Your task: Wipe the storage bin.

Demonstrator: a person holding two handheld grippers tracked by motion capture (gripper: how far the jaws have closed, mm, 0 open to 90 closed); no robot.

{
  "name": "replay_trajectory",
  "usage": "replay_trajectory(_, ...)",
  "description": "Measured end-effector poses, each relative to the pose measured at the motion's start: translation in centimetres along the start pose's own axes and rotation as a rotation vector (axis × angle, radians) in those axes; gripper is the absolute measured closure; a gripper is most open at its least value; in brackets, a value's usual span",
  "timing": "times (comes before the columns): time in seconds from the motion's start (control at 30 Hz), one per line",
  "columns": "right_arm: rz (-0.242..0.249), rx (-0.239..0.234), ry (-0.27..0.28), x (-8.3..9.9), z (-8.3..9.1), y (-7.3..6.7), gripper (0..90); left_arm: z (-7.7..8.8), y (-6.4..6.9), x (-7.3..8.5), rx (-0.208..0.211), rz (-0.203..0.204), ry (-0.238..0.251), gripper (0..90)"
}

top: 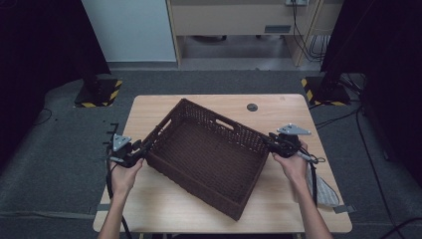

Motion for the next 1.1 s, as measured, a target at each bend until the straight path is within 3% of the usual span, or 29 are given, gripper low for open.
replay_trajectory(0.17, -0.015, 0.001, 0.003, 1.0, 1.9, -0.8, 63.3, -1.4, 0.0, -0.4, -0.013, 0.001, 0.013, 58.8)
replay_trajectory(0.23, -0.009, -0.024, 0.002, 1.4, 2.5, -0.9, 61.9, -1.5, 0.3, -0.6, -0.005, 0.018, 0.026, 55.1)
replay_trajectory(0.33, 0.001, -0.039, 0.030, 1.2, 2.4, -0.7, 59.6, -0.4, 0.3, -0.7, -0.017, -0.001, 0.028, 48.5)
replay_trajectory(0.43, -0.002, -0.048, 0.034, 0.9, 2.0, -0.6, 60.3, 0.7, 0.3, -0.8, -0.027, 0.010, 0.040, 45.0)
replay_trajectory(0.53, 0.006, -0.052, 0.026, 0.9, 1.4, -0.7, 63.7, 2.4, 1.3, -0.7, -0.001, 0.023, 0.058, 42.5)
replay_trajectory(0.67, 0.011, -0.058, 0.020, 1.0, 1.2, -0.7, 65.9, 3.0, 2.6, -0.3, 0.035, 0.021, 0.052, 41.1)
replay_trajectory(0.77, 0.037, -0.047, 0.015, 1.1, 1.4, -0.7, 67.4, 2.6, 4.2, 0.7, 0.058, 0.010, 0.026, 39.7)
replay_trajectory(0.87, 0.046, -0.050, 0.008, 1.2, 1.6, -0.8, 68.2, 2.1, 4.8, 1.0, 0.077, 0.018, 0.020, 39.6)
replay_trajectory(1.03, 0.027, -0.074, 0.002, 1.6, 2.5, -1.3, 70.8, 0.8, 4.9, 0.7, 0.054, 0.003, 0.030, 36.0)
replay_trajectory(1.1, 0.013, -0.106, 0.006, 2.3, 3.3, -1.9, 69.3, -0.4, 4.8, 0.3, 0.046, -0.004, 0.039, 35.3)
Point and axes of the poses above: each handheld gripper's, and its own axes: z roughly backward along the jaws, x roughly out of its underside, y roughly to its right, the point moved 7 cm from there along -z, roughly forward along the jaws, and after that the axes turned 4 degrees about y, right-handed, at the moved point
